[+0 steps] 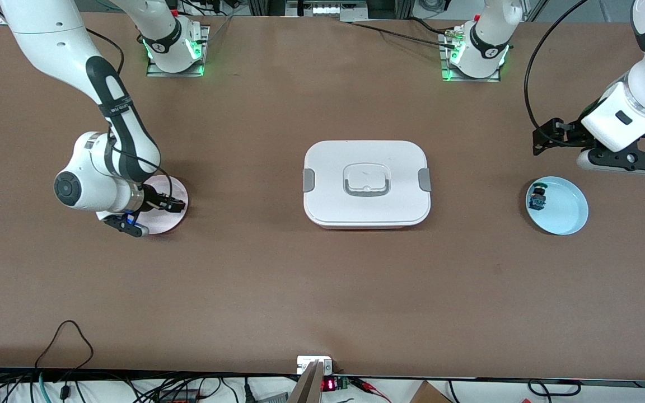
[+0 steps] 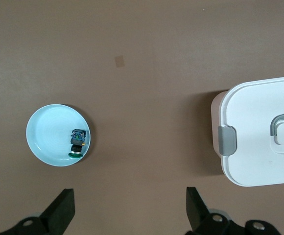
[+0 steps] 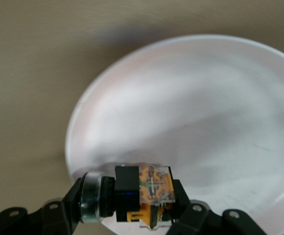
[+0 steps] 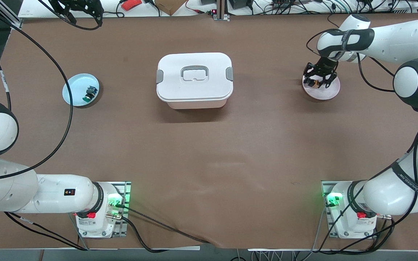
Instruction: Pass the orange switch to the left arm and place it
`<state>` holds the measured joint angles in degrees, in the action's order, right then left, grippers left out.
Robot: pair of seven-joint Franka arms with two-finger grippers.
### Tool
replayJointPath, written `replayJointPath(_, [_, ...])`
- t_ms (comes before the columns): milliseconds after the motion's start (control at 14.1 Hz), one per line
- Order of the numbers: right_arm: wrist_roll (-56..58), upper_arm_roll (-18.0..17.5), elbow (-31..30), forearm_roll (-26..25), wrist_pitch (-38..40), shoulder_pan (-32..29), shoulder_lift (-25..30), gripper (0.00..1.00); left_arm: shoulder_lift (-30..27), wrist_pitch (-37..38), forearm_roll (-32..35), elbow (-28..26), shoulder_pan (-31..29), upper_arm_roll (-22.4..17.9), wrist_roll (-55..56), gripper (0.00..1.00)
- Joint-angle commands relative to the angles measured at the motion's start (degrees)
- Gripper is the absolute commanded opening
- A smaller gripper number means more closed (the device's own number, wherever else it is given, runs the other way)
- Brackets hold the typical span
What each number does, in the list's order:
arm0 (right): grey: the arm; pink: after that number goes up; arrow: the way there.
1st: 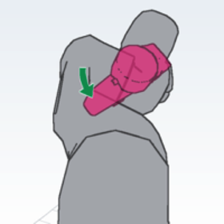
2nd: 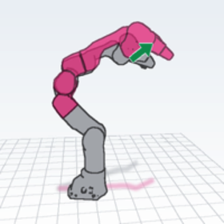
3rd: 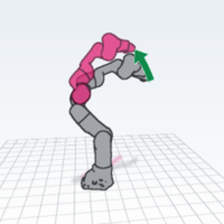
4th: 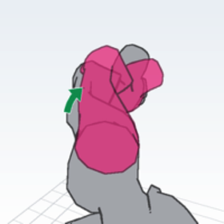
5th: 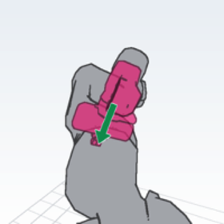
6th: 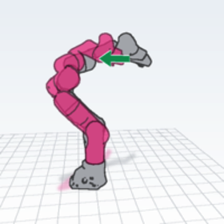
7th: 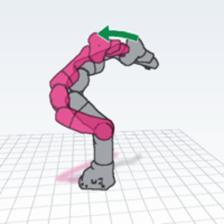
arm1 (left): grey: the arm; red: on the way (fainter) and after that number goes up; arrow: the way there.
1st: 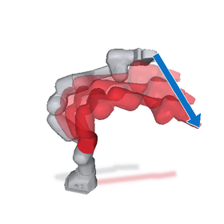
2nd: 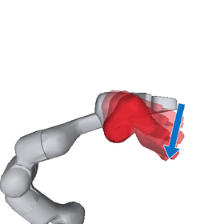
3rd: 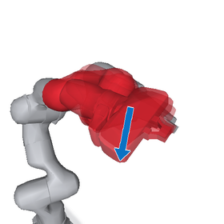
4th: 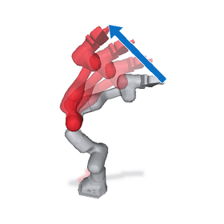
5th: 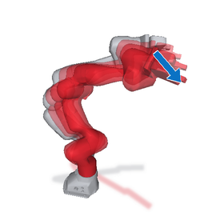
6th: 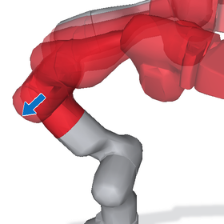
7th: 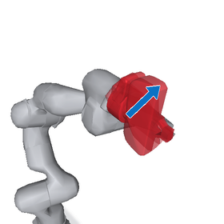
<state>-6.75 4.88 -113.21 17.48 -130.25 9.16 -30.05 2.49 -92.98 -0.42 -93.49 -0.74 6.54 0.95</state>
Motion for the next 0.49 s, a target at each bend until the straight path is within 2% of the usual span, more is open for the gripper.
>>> replayJointPath(0, [14.2, 0.0, 0.4, -0.3, -0.4, 1.6, 2.4, 0.17, 0.6, 1.2, -1.0, 1.6, -0.1, 0.1, 0.1, 1.0])
replayJointPath(141, [24.5, 0.2, 1.8, -0.7, -0.1, 3.0, 3.6, 0.17, 0.6, 1.3, -1.0, 1.6, -0.1, 0.1, 0.1, 1.0])
replayJointPath(424, [43.0, 0.0, 4.6, -4.6, 0.2, 5.9, 6.8, 0.18, 0.6, 1.3, -1.0, 1.6, -0.1, 0.1, 0.2, 1.0])
